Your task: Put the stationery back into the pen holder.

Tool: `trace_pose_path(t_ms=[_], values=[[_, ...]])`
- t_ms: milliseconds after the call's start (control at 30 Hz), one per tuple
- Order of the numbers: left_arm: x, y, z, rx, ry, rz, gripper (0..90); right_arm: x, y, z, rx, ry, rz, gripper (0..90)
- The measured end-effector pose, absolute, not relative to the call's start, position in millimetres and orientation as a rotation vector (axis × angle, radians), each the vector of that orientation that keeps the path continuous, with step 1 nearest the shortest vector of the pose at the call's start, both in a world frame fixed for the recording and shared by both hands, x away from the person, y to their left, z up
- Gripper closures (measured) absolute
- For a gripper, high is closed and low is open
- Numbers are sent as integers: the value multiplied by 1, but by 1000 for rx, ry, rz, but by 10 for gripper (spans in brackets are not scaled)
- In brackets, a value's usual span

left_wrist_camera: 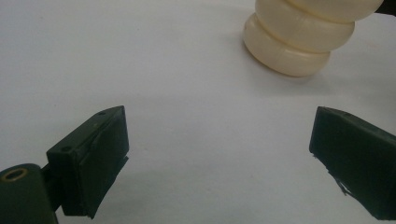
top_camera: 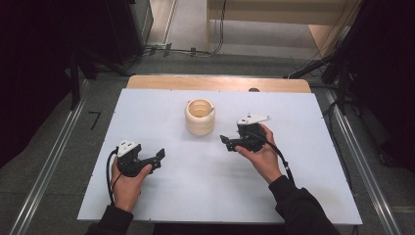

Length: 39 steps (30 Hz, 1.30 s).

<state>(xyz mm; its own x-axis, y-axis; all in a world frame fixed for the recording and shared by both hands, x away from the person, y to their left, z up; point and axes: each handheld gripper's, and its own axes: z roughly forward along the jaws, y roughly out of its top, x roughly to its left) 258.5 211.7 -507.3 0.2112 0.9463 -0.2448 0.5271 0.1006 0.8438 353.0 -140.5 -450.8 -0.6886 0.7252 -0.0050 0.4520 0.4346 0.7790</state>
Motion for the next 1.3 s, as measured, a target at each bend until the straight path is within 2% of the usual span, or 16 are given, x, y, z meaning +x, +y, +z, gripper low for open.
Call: trace_pose_path(t_ms=[1300], values=[[259, 210, -508, 1558, 1455, 576, 53, 323, -224, -473, 1189, 2265, 1076, 197]])
